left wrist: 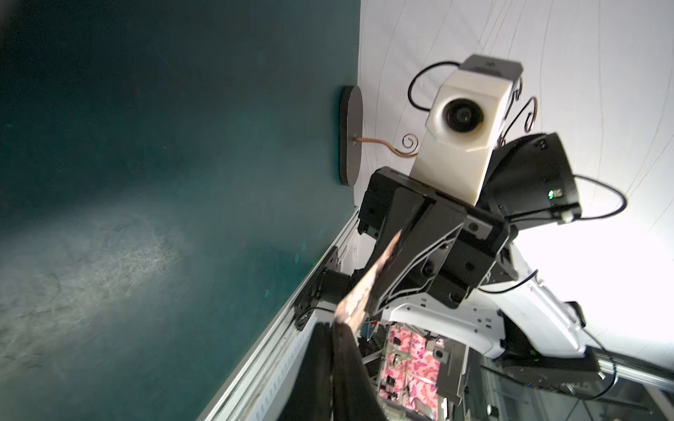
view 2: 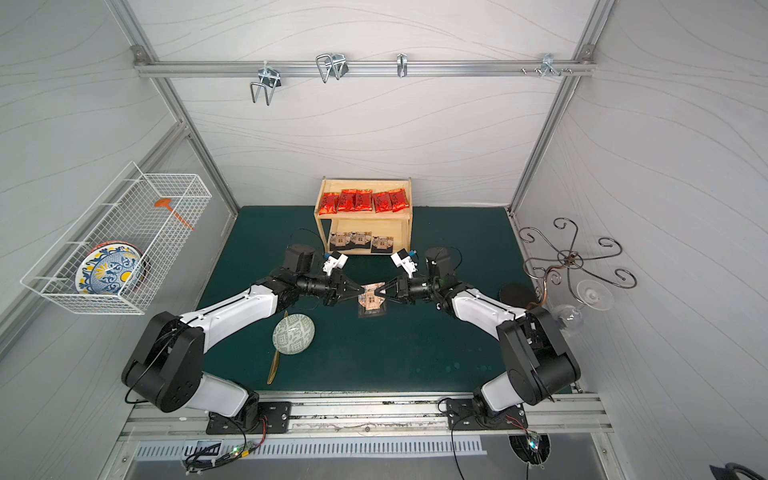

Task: Place the tea bags on the shelf by color
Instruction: Pick up the tea bag from the center of the board.

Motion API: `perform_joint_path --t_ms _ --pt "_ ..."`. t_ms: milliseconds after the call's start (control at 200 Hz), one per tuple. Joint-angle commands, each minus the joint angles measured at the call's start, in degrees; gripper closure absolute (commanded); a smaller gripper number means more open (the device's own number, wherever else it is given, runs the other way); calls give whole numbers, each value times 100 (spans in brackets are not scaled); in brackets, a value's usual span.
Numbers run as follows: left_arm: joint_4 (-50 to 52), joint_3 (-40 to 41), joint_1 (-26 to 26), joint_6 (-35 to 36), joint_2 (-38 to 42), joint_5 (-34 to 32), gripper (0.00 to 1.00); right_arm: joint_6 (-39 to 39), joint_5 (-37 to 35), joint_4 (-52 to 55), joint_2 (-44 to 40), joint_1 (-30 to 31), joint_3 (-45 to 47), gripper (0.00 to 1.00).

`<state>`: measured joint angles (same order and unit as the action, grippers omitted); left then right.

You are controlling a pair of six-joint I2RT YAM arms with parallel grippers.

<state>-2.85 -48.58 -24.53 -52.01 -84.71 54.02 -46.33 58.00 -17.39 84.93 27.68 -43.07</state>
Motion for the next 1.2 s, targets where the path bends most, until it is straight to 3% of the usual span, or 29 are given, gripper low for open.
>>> perform_joint_path --t_ms 0,65,175,285,505,565,660,830,1195 --pt "124 -117 27 202 137 -40 100 310 122 314 89 -12 -229 98" --pt "224 -162 41 270 178 -79 100 351 137 362 111 -77 -276 88" --pt "499 -301 88 411 265 -163 100 289 -44 450 62 -223 -316 55" --pt "237 -377 185 107 298 -303 100 -127 -815 304 -304 -268 -197 47" --pt "-1763 -595 225 -1376 -105 -593 100 -1900 -3737 -640 -1346 340 752 32" --pt "-2428 -638 225 -1738 -260 -600 100 -2314 -4107 -578 -1479 398 787 33" --pt "-3183 -633 221 -2201 -436 -661 100 -2592 -4135 -968 -1579 403 834 32" --pt "-4006 -464 213 -2692 -566 -781 100 -2470 -4108 -1223 -1547 583 698 33" --pt "-4019 -197 213 -2571 -284 -915 100 -2604 -4112 -2054 -1181 733 544 75"
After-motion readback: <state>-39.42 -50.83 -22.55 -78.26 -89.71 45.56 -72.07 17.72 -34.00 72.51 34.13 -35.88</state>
